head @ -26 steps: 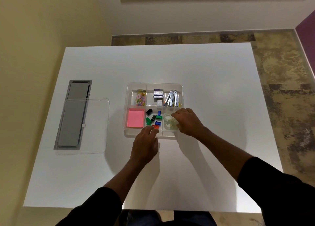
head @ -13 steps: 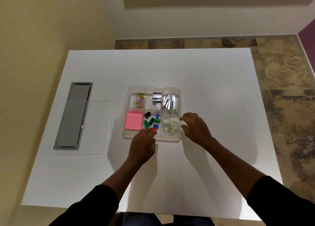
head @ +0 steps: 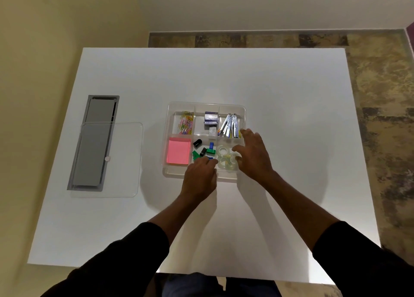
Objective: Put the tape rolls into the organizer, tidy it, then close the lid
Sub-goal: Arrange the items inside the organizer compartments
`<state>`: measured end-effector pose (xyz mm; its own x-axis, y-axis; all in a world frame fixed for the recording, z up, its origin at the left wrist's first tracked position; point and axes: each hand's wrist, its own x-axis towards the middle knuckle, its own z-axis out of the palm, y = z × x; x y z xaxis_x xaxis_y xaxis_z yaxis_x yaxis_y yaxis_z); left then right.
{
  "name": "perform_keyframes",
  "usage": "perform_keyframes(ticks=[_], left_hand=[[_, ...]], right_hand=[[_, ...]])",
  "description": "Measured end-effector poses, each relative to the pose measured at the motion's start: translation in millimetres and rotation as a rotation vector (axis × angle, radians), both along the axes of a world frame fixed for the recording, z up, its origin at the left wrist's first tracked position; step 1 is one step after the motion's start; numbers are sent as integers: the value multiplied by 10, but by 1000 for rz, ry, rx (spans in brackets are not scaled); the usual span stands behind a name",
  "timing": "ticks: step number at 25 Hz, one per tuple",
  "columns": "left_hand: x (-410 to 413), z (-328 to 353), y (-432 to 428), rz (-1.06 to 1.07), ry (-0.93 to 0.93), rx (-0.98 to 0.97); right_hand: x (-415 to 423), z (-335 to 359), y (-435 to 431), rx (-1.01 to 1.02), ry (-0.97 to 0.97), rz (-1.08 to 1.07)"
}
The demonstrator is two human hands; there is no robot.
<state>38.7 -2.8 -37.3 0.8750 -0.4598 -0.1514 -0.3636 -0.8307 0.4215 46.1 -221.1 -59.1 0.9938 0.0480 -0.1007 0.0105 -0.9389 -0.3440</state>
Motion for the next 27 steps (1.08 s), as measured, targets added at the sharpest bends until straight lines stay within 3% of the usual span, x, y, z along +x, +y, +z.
perform_keyframes(ticks=[7, 16, 27], left_hand=[[167, -116, -31, -31, 27, -8], [190, -200, 29, -60, 20, 7], [192, -258, -108, -94, -31, 318]], right_hand=[[103, -41, 87, -163, 4, 21], [119, 15, 61, -66, -92, -50], [299, -29, 126, -138, -166, -130]])
